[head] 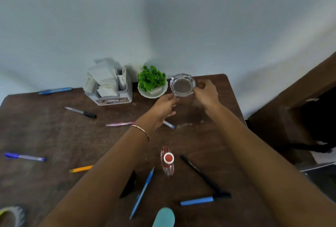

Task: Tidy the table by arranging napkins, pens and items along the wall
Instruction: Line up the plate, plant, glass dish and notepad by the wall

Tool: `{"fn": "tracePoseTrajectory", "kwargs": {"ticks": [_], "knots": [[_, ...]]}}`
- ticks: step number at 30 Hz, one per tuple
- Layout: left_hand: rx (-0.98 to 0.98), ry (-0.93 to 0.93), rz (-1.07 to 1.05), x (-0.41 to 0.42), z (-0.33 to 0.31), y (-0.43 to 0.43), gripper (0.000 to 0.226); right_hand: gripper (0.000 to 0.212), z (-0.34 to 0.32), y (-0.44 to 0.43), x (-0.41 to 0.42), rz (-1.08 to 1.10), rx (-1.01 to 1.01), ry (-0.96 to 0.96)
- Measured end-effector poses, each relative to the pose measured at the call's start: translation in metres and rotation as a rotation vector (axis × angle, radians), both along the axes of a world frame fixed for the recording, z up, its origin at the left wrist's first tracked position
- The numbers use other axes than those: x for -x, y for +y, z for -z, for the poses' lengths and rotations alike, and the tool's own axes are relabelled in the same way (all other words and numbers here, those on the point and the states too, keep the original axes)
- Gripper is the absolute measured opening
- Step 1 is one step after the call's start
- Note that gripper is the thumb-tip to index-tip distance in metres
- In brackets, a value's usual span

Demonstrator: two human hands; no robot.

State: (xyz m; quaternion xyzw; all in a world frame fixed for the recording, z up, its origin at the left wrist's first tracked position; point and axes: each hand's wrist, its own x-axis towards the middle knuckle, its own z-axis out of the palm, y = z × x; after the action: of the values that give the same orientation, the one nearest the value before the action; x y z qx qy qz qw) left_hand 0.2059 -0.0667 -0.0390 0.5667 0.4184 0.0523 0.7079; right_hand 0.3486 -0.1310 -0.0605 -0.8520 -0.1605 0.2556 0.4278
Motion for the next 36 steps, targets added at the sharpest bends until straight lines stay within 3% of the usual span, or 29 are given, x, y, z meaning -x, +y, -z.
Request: {"fn": "tracePoseTrajectory", "kwargs": {"ticks": [3,10,16,20,27,32,36], "knots": [[-0.063,-0.017,-0.015,0.027,-0.012,-0.011,0.04,0.039,-0.014,-0.022,0.02,-0.05,-0.096,0.053],[-0.143,-0.151,-0.136,0.127,-0.051,-0.065,0.032,0.022,-0.052,-0.104,0.114,-0.023,-0.247,0.077],[-0.085,-0.091,-0.214,0.232,-0.049,-0.102,0.025,0.008,-0.039,-0.16,0.221,0.11,-0.186,0.196],[-0.096,-0.111,-0.288,0.296,-0.038,-0.116,0.024,0.005,-0.031,-0.173,0.29,0.042,-0.13,0.233],[-0.134,-0.07,-0.419,0.383,-0.018,-0.117,0.022,0.014,-0.013,-0.166,0.384,-0.161,-0.026,0.297],[-0.122,0.175,-0.511,0.43,0.026,-0.129,0.023,0.037,0.006,-0.163,0.433,-0.411,0.133,0.335],[-0.13,0.241,-0.518,0.448,0.042,-0.147,0.025,0.039,0.017,-0.161,0.451,-0.456,0.176,0.231]]}}
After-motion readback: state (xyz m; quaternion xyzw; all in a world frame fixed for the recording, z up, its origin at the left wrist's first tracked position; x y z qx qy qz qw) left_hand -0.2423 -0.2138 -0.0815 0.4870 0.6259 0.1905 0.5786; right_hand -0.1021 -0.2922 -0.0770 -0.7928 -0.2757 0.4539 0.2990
